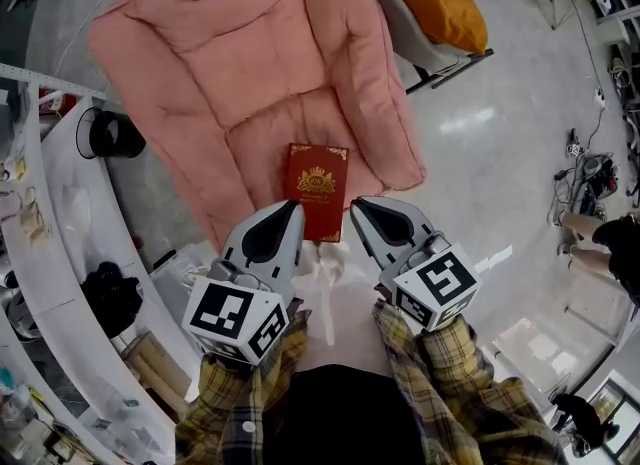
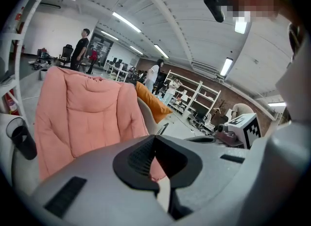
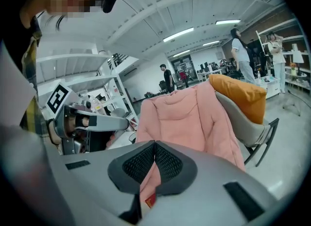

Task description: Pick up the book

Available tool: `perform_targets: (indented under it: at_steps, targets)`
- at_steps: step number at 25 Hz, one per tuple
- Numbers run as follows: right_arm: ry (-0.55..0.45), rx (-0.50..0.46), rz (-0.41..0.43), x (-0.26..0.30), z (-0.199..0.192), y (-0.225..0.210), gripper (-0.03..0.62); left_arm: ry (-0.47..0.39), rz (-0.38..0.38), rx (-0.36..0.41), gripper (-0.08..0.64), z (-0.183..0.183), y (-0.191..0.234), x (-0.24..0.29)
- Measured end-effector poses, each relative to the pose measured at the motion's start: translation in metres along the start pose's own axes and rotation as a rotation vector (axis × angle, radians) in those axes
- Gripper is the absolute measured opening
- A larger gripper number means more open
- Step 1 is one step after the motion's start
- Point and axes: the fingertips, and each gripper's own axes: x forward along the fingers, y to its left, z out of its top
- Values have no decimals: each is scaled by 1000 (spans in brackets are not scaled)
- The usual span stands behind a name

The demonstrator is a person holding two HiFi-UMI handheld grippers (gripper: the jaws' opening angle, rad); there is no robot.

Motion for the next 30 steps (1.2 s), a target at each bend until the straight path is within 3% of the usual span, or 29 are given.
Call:
perform_targets:
  at_steps: [4, 15, 25, 30]
  targets:
    - [47, 2, -13, 14, -30, -22, 17, 31, -4, -6, 5, -19, 10, 23]
    - [173, 200, 19, 47, -132, -64, 29, 127, 23, 7, 5, -77, 49, 62]
    - [325, 387, 36, 74, -222, -85, 211, 206, 15, 20, 5, -124, 65, 90]
    - [412, 460, 0, 85, -266, -91, 262, 237, 11, 17, 5, -144, 76, 98]
